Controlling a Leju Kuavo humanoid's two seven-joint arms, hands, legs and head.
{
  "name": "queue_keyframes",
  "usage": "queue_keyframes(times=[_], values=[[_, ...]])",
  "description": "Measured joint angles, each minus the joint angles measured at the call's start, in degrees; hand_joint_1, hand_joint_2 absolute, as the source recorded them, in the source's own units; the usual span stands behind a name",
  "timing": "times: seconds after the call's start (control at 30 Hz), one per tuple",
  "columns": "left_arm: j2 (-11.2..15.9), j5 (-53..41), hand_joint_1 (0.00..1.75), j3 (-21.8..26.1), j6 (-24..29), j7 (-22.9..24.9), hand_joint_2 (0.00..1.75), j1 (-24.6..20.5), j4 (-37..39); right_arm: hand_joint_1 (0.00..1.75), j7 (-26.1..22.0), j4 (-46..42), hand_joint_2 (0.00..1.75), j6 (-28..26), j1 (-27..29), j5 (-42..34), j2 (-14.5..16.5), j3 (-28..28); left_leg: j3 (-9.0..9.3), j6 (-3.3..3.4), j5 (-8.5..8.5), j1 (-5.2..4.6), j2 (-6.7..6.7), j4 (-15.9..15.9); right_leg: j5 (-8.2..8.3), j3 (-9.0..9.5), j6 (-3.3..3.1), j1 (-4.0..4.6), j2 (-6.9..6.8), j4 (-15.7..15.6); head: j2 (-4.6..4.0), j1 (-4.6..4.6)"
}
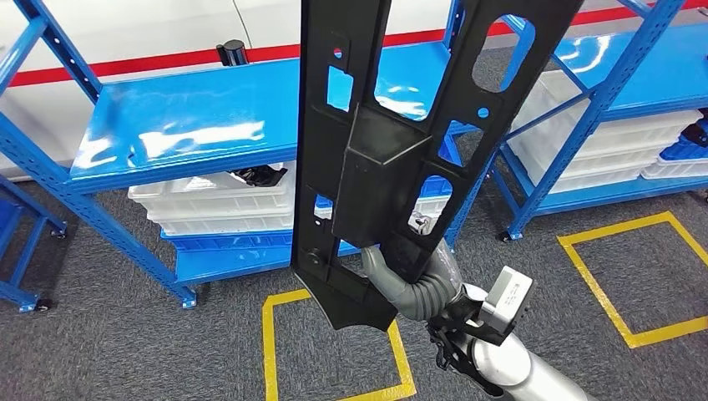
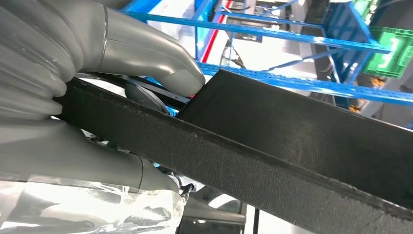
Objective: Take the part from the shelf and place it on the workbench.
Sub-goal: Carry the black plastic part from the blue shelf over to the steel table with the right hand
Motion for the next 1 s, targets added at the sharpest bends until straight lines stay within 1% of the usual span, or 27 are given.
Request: queue_keyframes(times=[0.07,0.1,0.13,0.17,0.23,0.27,0.3,0.33,0.37,0.4,0.43,0.47,0.5,0.57,0.6,0.63,0.67,0.7,0.73,0.77,0.8,0.83,0.87,0.9,0.93,0.97,1.0], values=[[0.01,0.0,0.0,0.0,0.0,-0.02,1.75,0.04,0.0,1.75,0.0,-0.02,1.75,-0.01,0.1,0.13,-0.04,-0.01,-0.57,-0.7,0.43,-0.01,0.01,0.27,0.32,-0.62,-0.7,0.12,0.03,0.06,0.0,-0.04],[0.02,0.01,0.0,0.0,0.01,-0.02,1.75,0.07,0.0,1.75,0.01,-0.03,1.75,-0.02,0.11,0.15,-0.08,-0.02,-0.89,-1.01,0.17,0.1,-0.02,0.63,0.63,-0.9,-1.11,0.1,-0.02,0.09,0.0,-0.04],[0.03,0.01,0.0,0.0,0.01,-0.02,1.75,0.09,0.0,1.75,0.0,-0.03,1.75,-0.04,0.09,0.16,-0.1,-0.02,-1.46,-1.35,-0.8,0.19,-0.05,1.76,0.97,-1.22,-1.56,0.03,-0.1,0.06,0.0,-0.05],[0.04,0.02,0.0,0.0,0.02,-0.02,1.75,0.08,0.0,1.75,0.0,-0.04,1.75,-0.05,0.07,0.17,-0.1,-0.01,-2.44,-1.69,-2.6,0.34,-0.07,4.11,1.36,-1.58,-1.94,-0.08,-0.18,-0.01,0.0,-0.08],[0.04,0.09,0.0,0.02,0.01,-0.04,1.75,-0.02,0.0,1.75,0.0,-0.04,1.75,-0.07,0.09,0.17,-0.07,0.0,-5.26,-2.38,-7.46,0.62,-0.09,11.96,2.04,-2.44,-2.29,-0.08,-0.29,0.04,0.0,-0.09],[0.04,0.13,0.0,0.03,0.01,-0.05,1.75,-0.1,0.0,1.75,0.01,-0.04,1.75,-0.07,0.13,0.17,-0.07,0.01,-6.34,-2.6,-9.2,0.71,-0.09,15.59,2.37,-2.88,-2.31,-0.05,-0.32,0.06,0.0,-0.08],[0.04,0.17,0.0,0.04,0.01,-0.05,1.75,-0.15,0.0,1.75,0.01,-0.04,1.75,-0.07,0.16,0.17,-0.07,0.01,-6.57,-2.69,-9.97,0.75,-0.09,17.55,2.69,-3.28,-2.3,-0.02,-0.33,0.08,0.0,-0.07],[0.04,0.2,0.0,0.04,0.01,-0.03,1.75,-0.19,0.0,1.75,0.01,-0.04,1.75,-0.07,0.17,0.17,-0.06,0.02,-5.59,-2.63,-9.61,0.75,-0.09,17.06,2.98,-3.62,-2.26,0.0,-0.31,0.08,0.0,-0.07],[0.04,0.2,0.0,0.03,0.01,0.0,1.75,-0.15,0.0,1.75,0.01,-0.04,1.75,-0.07,0.17,0.17,-0.06,0.02,-3.47,-2.46,-8.39,0.74,-0.1,14.2,3.25,-3.9,-2.19,0.02,-0.24,0.08,0.0,-0.07],[0.05,0.2,0.0,0.02,0.02,0.03,1.75,-0.1,0.0,1.75,0.0,-0.05,1.75,-0.07,0.16,0.17,-0.06,0.02,-0.6,-2.15,-6.74,0.7,-0.12,9.73,3.52,-4.13,-2.08,0.05,-0.17,0.08,0.0,-0.07],[0.08,0.2,0.0,0.01,0.03,0.05,1.75,-0.1,0.0,1.75,-0.01,-0.09,1.75,-0.08,0.15,0.17,-0.06,0.02,2.15,-1.72,-5.5,0.56,-0.16,5.1,3.79,-4.36,-1.89,0.1,-0.11,0.09,0.0,-0.07],[0.1,0.2,0.0,0.0,0.04,0.06,1.75,-0.11,0.0,1.75,-0.01,-0.14,1.75,-0.09,0.12,0.17,-0.06,0.01,4.01,-1.32,-4.62,0.37,-0.21,1.59,4.07,-4.63,-1.64,0.15,-0.09,0.13,0.0,-0.06],[0.13,0.2,0.0,0.0,0.05,0.05,1.75,-0.14,0.0,1.75,-0.02,-0.18,1.75,-0.11,0.1,0.17,-0.06,0.0,4.88,-0.97,-4.23,0.14,-0.25,-0.37,4.34,-4.89,-1.34,0.17,-0.12,0.17,0.0,-0.05],[0.15,0.2,0.0,-0.01,0.06,0.05,1.75,-0.05,0.0,1.75,-0.02,-0.22,1.75,-0.13,0.11,0.17,-0.04,-0.01,4.5,-0.4,-3.87,-0.12,-0.29,-0.87,4.98,-5.34,-0.65,0.17,-0.17,0.13,0.0,-0.02],[0.14,0.2,0.0,-0.01,0.04,0.05,1.75,0.02,0.0,1.75,-0.02,-0.23,1.75,-0.14,0.15,0.17,-0.06,-0.01,4.24,-0.05,-3.42,-0.02,-0.24,-0.97,4.92,-5.57,-0.35,0.12,-0.15,0.25,0.0,-0.02],[0.14,0.2,0.0,-0.02,0.03,0.05,1.75,0.06,0.0,1.75,-0.02,-0.24,1.75,-0.14,0.17,0.17,-0.09,-0.01,3.92,0.36,-2.92,0.11,-0.18,-1.12,4.09,-6.0,-0.11,0.12,-0.11,0.98,0.0,0.03],[0.13,0.21,0.0,-0.02,0.04,0.05,1.75,0.06,0.0,1.75,-0.02,-0.24,1.75,-0.15,0.17,0.17,-0.11,-0.02,3.54,0.75,-2.38,0.24,-0.12,-1.31,2.36,-6.76,0.06,0.09,-0.07,2.79,0.0,0.09],[0.13,0.2,0.0,-0.02,0.05,0.05,1.75,0.02,0.0,1.75,-0.02,-0.24,1.75,-0.2,0.2,0.17,-0.14,-0.02,3.11,1.05,-1.9,0.3,-0.05,-1.39,-0.17,-7.88,0.18,0.03,-0.05,5.8,0.0,0.15],[0.13,0.2,0.0,-0.02,0.06,0.05,1.75,0.01,0.0,1.75,-0.03,-0.24,1.75,-0.24,0.23,0.17,-0.14,-0.02,2.58,1.27,-1.52,0.24,-0.04,-1.37,-2.89,-9.21,0.29,0.03,-0.05,9.78,0.0,0.21],[0.13,0.2,0.0,-0.02,0.07,0.05,1.75,0.02,0.0,1.75,-0.03,-0.24,1.75,-0.27,0.27,0.17,-0.14,-0.01,2.08,1.37,-1.13,0.17,-0.01,-1.34,-4.97,-10.34,0.41,-0.02,-0.05,13.75,0.0,0.22],[0.12,0.2,0.0,-0.02,0.05,0.05,1.75,0.04,0.0,1.75,-0.03,-0.24,1.75,-0.31,0.32,0.17,-0.14,-0.01,1.57,1.39,-0.72,0.12,0.0,-1.32,-5.95,-10.85,0.52,-0.02,-0.05,16.54,0.0,0.22],[0.11,0.2,0.0,-0.02,0.04,0.05,1.75,0.06,0.0,1.75,-0.03,-0.24,1.75,-0.31,0.34,0.17,-0.14,0.0,1.05,1.35,-0.32,0.1,0.01,-1.28,-5.71,-10.4,0.59,-0.03,-0.05,17.35,0.0,0.21],[0.11,0.2,0.0,-0.02,0.04,0.05,1.75,0.07,0.0,1.75,-0.03,-0.24,1.75,-0.31,0.34,0.17,-0.15,0.0,0.56,1.24,0.06,0.14,0.0,-1.21,-4.47,-8.86,0.64,-0.05,-0.06,15.86,0.0,0.21],[0.11,0.2,0.0,-0.03,0.04,0.06,1.75,0.07,0.0,1.75,-0.02,-0.24,1.75,-0.31,0.32,0.17,-0.15,-0.01,0.09,1.08,0.37,0.19,-0.02,-1.07,-2.82,-6.38,0.65,-0.09,-0.07,12.45,0.0,0.22],[0.11,0.2,0.0,-0.03,0.04,0.06,1.75,0.06,0.0,1.75,-0.02,-0.25,1.75,-0.31,0.24,0.17,-0.15,-0.01,-0.35,0.87,0.6,0.19,-0.03,-0.83,-1.58,-3.38,0.65,-0.13,-0.09,8.05,0.0,0.23],[0.11,0.2,0.0,-0.03,0.04,0.07,1.75,0.04,0.0,1.75,-0.04,-0.27,1.75,-0.31,0.17,0.17,-0.14,-0.02,-0.76,0.61,0.8,0.14,-0.05,-0.53,-0.9,-0.89,0.57,-0.07,-0.04,4.07,0.0,0.2],[0.11,0.21,0.0,-0.03,0.04,0.07,1.75,0.02,0.0,1.75,-0.08,-0.3,1.75,-0.31,0.12,0.17,-0.14,-0.02,-1.08,0.3,1.04,0.05,-0.07,-0.24,-0.69,0.72,0.43,0.0,0.01,1.28,0.0,0.18]])
